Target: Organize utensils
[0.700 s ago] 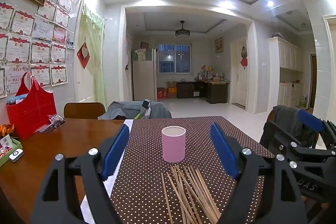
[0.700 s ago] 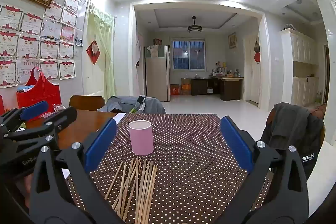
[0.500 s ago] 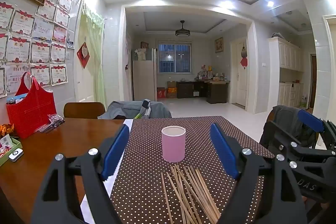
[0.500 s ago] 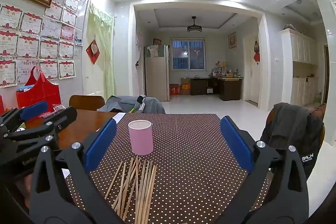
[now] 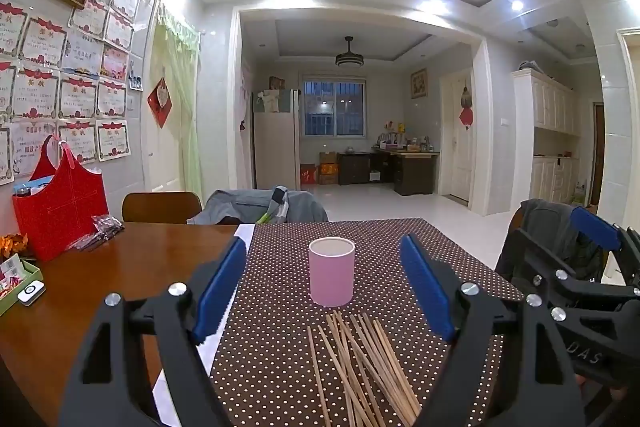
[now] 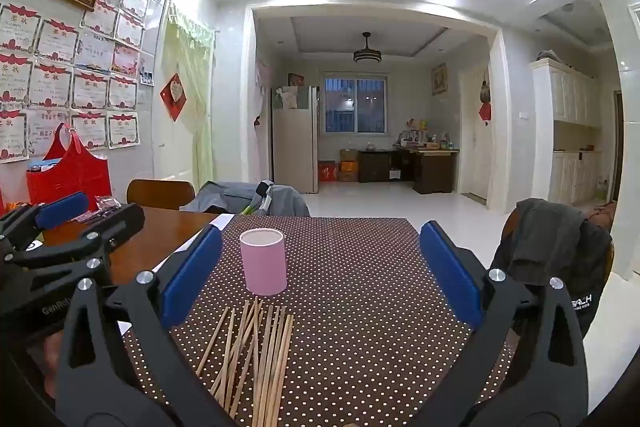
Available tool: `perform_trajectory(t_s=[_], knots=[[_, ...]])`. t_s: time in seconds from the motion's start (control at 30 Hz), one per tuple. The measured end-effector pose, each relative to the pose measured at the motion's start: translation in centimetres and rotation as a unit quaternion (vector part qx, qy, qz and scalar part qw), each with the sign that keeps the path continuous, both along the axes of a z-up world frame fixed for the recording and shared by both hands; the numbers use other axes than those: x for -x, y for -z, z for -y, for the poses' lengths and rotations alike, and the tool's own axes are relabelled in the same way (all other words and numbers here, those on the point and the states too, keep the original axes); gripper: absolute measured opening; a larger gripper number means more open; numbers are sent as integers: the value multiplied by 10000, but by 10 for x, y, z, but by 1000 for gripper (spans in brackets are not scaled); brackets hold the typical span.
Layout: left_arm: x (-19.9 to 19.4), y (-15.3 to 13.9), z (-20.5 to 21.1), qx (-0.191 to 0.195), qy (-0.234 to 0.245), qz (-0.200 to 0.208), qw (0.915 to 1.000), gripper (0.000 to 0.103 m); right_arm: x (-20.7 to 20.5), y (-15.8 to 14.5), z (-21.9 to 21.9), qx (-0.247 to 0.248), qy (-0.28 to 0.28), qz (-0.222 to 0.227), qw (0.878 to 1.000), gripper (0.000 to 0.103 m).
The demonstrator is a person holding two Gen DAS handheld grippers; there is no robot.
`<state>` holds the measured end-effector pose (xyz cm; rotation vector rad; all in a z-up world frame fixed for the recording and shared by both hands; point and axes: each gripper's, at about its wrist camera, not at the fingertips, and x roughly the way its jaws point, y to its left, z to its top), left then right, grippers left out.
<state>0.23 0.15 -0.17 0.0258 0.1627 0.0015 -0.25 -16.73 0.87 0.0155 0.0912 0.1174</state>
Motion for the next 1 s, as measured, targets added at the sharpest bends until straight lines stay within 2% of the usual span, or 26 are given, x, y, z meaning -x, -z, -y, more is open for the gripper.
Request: perform_trajectory(t_s=[0.2,0.57,0.7,0.83,0.93,1.0], knots=[[-4,3,1,-68,-41,-40,10000,78,-1,1,-2,44,137,20,9999,97],[-16,13,3,-171,-111,-234,9995,78,-21,13,2,-147,-23,-489,9987,97],[-29,20,0,-172,-34,-544,9984,78,-34,22,0,-76,-93,-772,9969,97],[-45,33,-8,-4,140,-947,9954,78,-49,34,-4,-55,-204,-1179,9928,97],[-59,45,-14,82,299,-1344,9904,78,-62,45,-8,53,-234,-1388,9900,97],[-73,58,-21,160,388,-1760,9835,78,-69,53,-9,138,-207,-1522,9880,97]])
